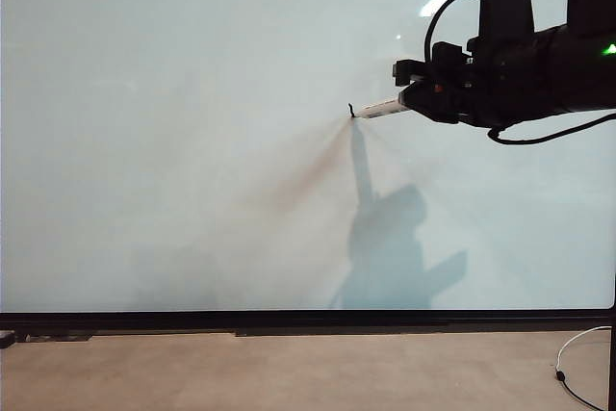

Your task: Pick up the pen on the shelf to the right of the whiteboard and draw a check mark.

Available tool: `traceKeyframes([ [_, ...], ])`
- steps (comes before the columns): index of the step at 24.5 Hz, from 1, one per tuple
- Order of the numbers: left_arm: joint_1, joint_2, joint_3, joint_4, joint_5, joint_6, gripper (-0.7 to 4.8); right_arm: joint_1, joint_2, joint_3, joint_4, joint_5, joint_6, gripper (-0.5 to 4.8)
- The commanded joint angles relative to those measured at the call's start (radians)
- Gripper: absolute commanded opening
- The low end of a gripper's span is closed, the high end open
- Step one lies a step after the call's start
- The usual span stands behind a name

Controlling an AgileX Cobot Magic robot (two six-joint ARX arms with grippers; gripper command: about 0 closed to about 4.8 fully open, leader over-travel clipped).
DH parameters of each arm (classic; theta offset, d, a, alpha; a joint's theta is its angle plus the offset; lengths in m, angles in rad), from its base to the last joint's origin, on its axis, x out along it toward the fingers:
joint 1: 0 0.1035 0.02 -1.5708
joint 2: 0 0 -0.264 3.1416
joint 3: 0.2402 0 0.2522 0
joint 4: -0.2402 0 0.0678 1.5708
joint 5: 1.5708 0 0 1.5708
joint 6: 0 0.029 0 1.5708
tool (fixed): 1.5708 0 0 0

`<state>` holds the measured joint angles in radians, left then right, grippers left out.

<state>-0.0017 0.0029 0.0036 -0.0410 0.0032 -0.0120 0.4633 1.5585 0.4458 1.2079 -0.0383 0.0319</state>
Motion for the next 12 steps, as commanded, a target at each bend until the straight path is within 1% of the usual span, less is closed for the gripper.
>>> traceKeyframes([
  [1,0.0,0.0,0.003,0.013,0.0,0.004,-0.05,-0.004,-0.002,0.001,-0.008,0.053,-0.005,-0.09],
  [12,0.0,0.0,0.003,0.013,0.0,0.004,-0.05,-0.004,-0.002,-0.01,-0.04,0.108,-0.004,-0.09],
])
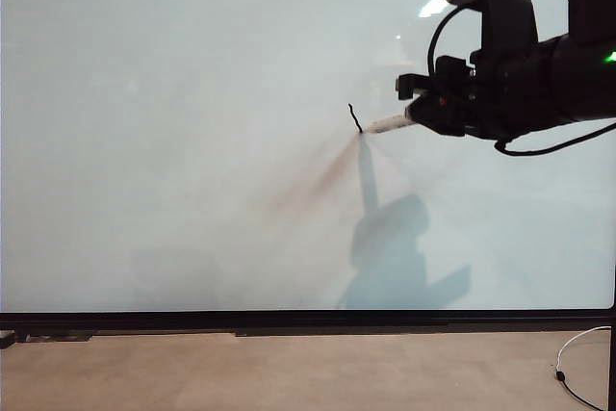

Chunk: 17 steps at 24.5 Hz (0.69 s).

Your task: Pick up the pen on the shelf to the right of the whiteboard and draw a check mark.

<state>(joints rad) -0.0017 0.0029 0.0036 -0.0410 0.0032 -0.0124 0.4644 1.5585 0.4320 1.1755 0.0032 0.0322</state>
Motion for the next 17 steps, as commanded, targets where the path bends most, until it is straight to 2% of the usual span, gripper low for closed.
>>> traceKeyframes([
  [1,0.0,0.0,0.003,0.013,0.0,0.005,-0.05,-0.005,-0.002,0.004,-0.01,0.07,-0.005,-0.09],
  [17,0.0,0.0,0.003,0.013,0.0,0.005,-0.05,-0.005,-0.002,0.002,-0.031,0.134,-0.01,-0.09],
])
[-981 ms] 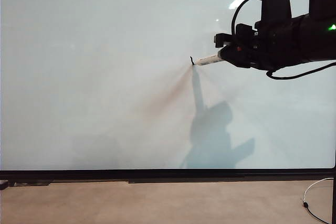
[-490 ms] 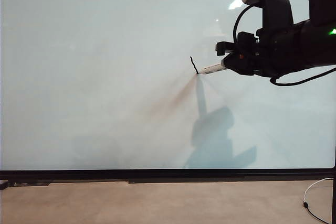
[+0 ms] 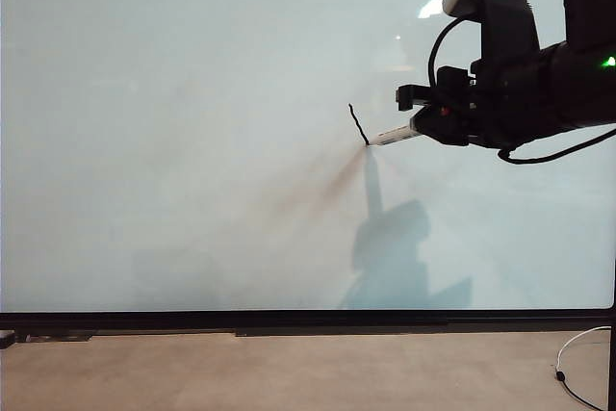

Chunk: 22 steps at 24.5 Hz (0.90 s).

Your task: Pick up the pen on the shelf to the right of the whiteboard and draw a check mark.

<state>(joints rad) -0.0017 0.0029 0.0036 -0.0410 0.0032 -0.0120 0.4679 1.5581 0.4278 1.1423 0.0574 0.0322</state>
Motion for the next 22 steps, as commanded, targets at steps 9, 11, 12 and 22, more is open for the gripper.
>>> traceKeyframes([
  [9,0.0,0.0,0.003,0.013,0.0,0.004,-0.05,-0.008,-0.003,0.004,0.03,0.099,-0.033,-0.09],
  [11,0.0,0.0,0.003,0.013,0.0,0.004,-0.05,-0.008,-0.004,0.004,0.037,0.1,-0.035,-0.09],
  [12,0.0,0.0,0.003,0.013,0.0,0.004,-0.04,-0.008,-0.007,0.004,0.037,0.103,-0.038,-0.09],
  [22,0.0,0.0,0.003,0.013,0.0,0.004,-0.05,-0.008,-0.051,0.004,0.035,0.111,-0.071,-0.09],
])
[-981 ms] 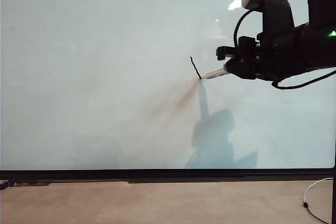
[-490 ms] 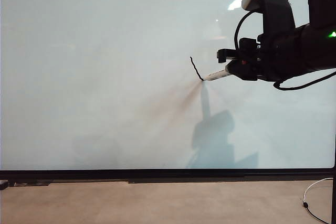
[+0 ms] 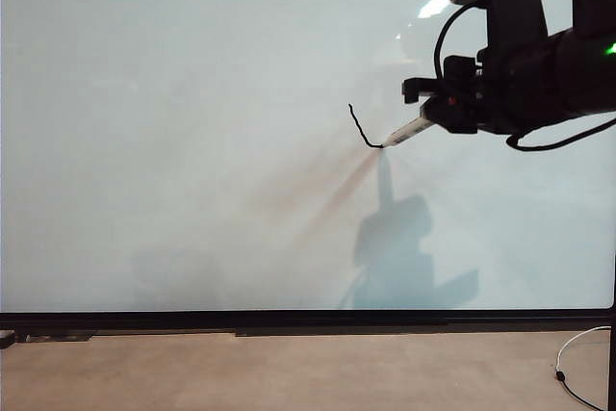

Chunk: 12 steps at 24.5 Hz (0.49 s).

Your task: Pick up the pen on the shelf to the right of the whiteboard and draw a check mark.

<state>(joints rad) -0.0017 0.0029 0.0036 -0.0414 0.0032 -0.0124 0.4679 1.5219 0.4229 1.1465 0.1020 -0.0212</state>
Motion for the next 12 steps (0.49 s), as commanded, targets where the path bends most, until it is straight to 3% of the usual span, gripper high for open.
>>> traceKeyframes([
  [1,0.0,0.0,0.003,0.013,0.0,0.005,-0.05,-0.008,-0.018,0.009,0.031,0.075,-0.018,-0.09],
  [12,0.0,0.0,0.003,0.013,0.0,0.005,-0.05,-0.008,-0.04,0.008,0.024,0.079,-0.051,-0.09],
])
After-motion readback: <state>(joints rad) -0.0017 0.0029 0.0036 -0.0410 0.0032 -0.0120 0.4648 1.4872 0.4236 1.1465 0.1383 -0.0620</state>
